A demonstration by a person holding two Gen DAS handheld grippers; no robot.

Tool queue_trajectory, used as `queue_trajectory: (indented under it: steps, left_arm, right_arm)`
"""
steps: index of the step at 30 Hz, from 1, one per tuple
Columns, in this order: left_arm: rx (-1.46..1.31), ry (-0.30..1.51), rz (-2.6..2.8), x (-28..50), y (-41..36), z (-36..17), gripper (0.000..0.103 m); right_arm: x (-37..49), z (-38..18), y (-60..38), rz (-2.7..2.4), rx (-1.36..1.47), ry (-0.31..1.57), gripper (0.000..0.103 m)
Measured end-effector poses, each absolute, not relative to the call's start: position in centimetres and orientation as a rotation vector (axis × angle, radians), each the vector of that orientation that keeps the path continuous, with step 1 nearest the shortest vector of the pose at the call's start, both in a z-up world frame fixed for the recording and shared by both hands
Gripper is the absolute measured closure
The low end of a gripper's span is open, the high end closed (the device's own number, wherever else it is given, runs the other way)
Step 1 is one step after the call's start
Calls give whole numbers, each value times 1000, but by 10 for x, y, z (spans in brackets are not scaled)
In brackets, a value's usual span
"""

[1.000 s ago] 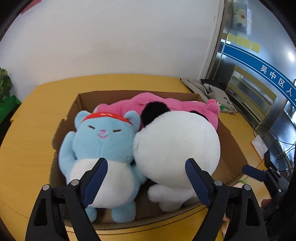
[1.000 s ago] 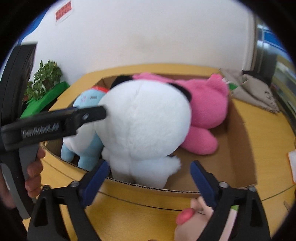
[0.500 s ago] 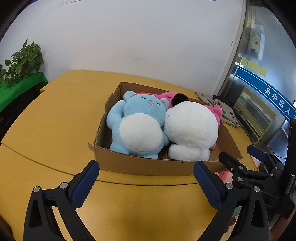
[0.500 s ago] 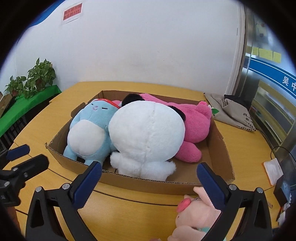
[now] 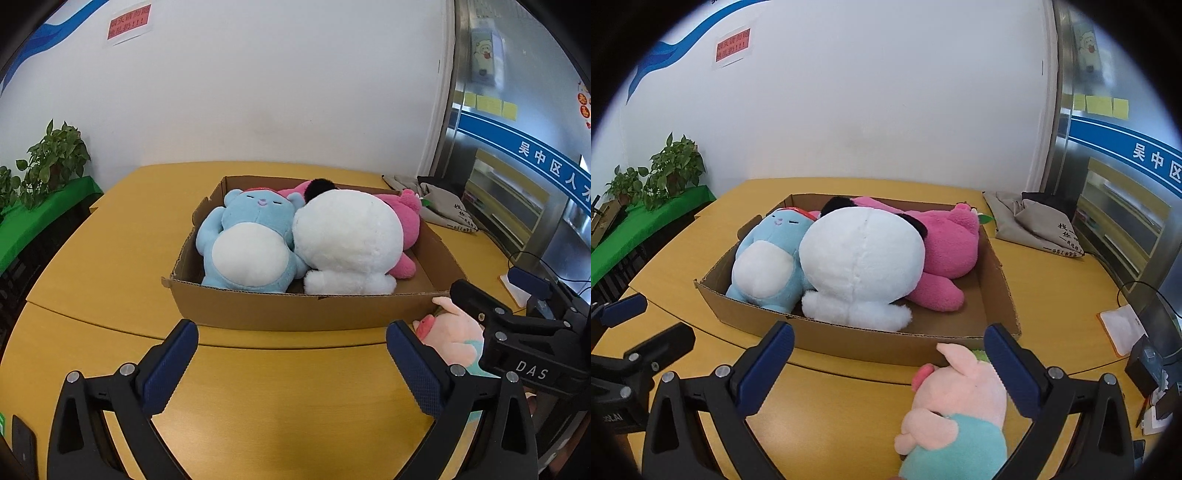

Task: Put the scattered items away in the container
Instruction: 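Move both grippers toward the pink-and-teal pig plush on the table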

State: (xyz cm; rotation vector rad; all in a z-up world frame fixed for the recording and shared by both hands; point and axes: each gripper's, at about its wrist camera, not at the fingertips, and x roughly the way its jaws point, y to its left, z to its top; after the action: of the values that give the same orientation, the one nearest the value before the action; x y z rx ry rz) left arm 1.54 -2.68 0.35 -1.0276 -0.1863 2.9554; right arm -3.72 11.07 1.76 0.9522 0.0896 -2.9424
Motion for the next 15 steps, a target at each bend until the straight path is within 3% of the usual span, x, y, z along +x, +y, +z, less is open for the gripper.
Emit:
queue_trajectory:
  steps: [15]
  left_arm:
    - [-1075,-101,2911,-10,23,8,0]
  right_arm:
    - [-34,20,168,-2931,931,5,0]
